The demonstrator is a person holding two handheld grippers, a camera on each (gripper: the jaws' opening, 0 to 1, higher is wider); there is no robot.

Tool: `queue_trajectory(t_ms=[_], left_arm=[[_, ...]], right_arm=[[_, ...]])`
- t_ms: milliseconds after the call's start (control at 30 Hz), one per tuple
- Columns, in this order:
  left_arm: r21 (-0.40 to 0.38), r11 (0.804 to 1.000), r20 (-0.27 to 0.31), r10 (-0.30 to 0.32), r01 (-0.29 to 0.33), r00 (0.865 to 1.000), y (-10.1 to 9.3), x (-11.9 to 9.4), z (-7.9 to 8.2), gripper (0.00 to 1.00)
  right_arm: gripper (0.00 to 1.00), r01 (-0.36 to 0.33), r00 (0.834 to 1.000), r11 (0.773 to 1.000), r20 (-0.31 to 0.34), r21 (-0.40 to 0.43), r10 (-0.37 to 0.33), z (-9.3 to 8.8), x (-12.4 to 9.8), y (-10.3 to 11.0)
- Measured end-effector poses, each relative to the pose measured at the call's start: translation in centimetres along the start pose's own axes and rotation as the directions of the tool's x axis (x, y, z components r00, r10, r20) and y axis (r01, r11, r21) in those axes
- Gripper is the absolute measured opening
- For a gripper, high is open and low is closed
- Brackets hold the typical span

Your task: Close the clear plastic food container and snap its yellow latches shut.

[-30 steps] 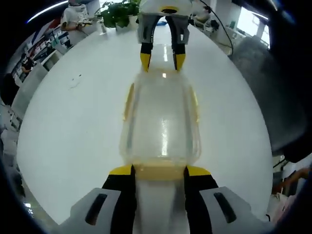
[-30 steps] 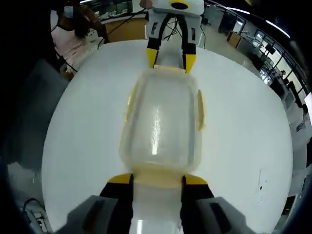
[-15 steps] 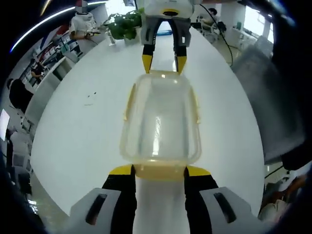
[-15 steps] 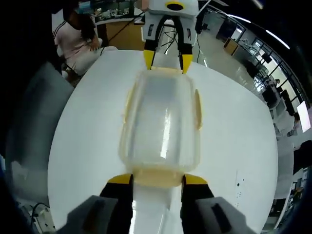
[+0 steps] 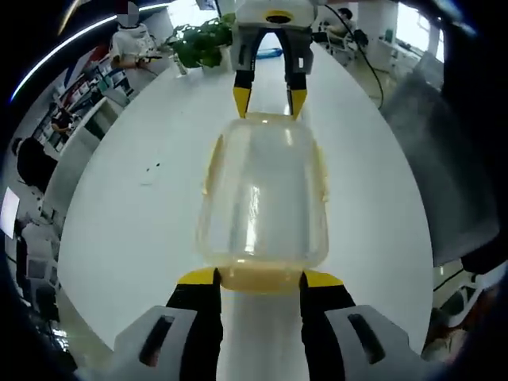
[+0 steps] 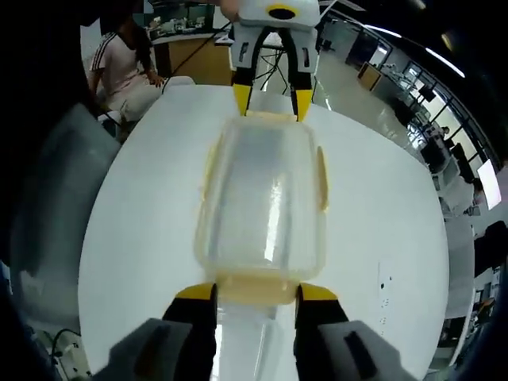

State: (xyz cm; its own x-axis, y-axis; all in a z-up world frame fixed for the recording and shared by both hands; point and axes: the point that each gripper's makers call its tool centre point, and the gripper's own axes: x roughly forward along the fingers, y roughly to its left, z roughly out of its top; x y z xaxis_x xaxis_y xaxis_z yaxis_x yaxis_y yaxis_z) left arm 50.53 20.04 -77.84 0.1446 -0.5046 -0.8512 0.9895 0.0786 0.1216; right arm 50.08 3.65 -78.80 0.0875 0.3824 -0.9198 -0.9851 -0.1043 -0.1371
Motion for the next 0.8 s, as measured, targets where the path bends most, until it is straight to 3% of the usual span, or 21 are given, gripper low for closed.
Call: queue_trajectory(t_ms=[433, 800], left_arm=[[0.0, 1.0, 0.0, -0.012, 0.012, 1.0, -0.2, 2.4, 2.4, 0.35], [0.029, 1.0, 0.008, -0.004, 0.003, 1.0, -0.2, 3.9, 6.1, 0.35]], right_arm=[[0.35, -0.02, 1.0, 1.0, -0.021, 0.001, 0.02, -3.3, -0.5, 0.6], [0.35, -0.005, 0.999, 1.0, -0.054, 0.028, 0.007, -6.8, -2.4, 1.3]])
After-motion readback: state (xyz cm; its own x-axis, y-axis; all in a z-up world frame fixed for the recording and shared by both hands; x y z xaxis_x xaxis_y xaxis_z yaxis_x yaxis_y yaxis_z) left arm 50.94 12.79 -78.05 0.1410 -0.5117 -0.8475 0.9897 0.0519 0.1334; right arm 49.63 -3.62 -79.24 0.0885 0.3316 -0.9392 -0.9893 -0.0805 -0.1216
